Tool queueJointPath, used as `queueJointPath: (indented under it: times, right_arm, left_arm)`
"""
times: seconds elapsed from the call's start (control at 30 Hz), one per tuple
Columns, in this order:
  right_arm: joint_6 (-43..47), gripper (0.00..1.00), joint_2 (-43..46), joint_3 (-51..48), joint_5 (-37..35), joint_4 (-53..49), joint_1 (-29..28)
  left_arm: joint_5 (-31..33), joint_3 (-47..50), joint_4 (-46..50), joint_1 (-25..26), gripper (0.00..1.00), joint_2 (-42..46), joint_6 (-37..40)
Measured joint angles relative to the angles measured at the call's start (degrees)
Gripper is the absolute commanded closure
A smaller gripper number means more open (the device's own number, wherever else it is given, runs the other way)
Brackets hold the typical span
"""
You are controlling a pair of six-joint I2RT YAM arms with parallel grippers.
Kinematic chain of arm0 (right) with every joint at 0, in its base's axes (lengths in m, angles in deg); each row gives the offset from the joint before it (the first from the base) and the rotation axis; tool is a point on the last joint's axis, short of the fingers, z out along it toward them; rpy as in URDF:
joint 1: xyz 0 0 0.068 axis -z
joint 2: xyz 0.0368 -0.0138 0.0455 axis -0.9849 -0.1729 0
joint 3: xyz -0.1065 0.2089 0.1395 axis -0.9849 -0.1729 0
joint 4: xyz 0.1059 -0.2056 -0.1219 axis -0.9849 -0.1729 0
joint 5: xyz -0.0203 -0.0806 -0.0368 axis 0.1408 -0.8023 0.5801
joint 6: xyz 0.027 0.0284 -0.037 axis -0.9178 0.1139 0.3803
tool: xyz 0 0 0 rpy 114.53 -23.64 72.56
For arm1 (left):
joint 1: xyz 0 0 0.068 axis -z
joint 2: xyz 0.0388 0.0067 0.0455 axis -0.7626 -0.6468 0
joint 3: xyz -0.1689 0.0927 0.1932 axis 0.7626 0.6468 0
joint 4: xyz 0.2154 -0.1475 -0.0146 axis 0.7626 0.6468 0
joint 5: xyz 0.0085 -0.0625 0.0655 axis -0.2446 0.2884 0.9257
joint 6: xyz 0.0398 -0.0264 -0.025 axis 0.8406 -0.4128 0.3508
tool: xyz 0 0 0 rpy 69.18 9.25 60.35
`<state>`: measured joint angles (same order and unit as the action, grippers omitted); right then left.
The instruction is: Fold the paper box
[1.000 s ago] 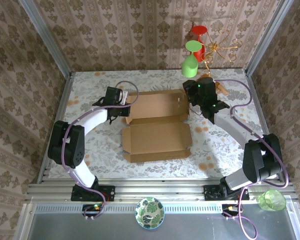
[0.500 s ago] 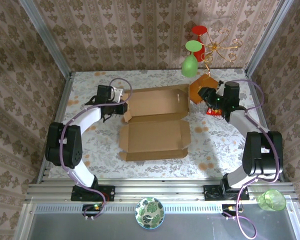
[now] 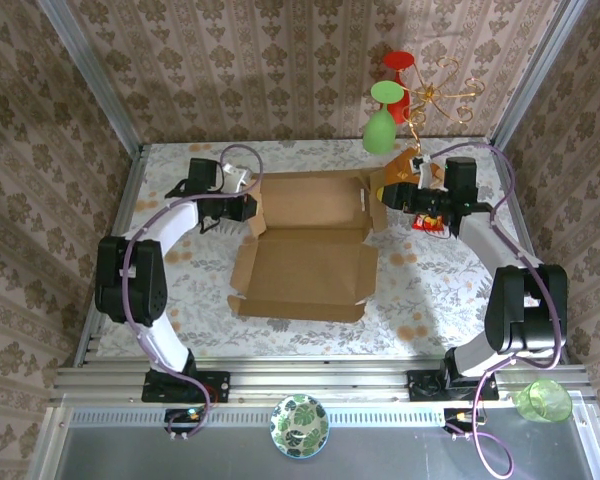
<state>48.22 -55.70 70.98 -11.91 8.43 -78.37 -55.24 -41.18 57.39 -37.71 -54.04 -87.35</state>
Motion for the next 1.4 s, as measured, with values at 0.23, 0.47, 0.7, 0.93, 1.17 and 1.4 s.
queueJointPath:
  times: [0.23,0.47,0.7,0.93,1.17,1.4]
  right_arm:
    - [1.44,0.44,0.0,3.69,5.05,-4.17,0.0]
    - [4.02,0.39,0.66,4.55,6.78,-8.37,0.0]
    - [4.63,0.4,0.66,4.24,7.28,-9.14,0.0]
    - [5.07,0.4,0.63,4.48,7.74,-11.02,-1.31]
    - [6.45,0.39,0.63,5.27,6.93,-13.57,-4.46]
    - [7.58,0.38,0.63,6.62,5.2,-15.02,-6.82]
  left_arm:
    - [-0.68,-1.79,3.39,-0.85,1.0,-1.9,0.76]
    - [-1.11,-4.28,4.72,-1.07,1.0,-2.4,1.2]
    - [-2.89,-5.42,6.05,-1.2,1.0,-3.87,1.42]
    - [-2.82,-6.38,6.84,-1.22,1.0,-5.2,1.38]
    - [-2.78,-6.75,6.58,-1.2,1.0,-5.2,1.14]
    - [-1.84,-6.75,6.58,-1.16,1.0,-5.2,0.7]
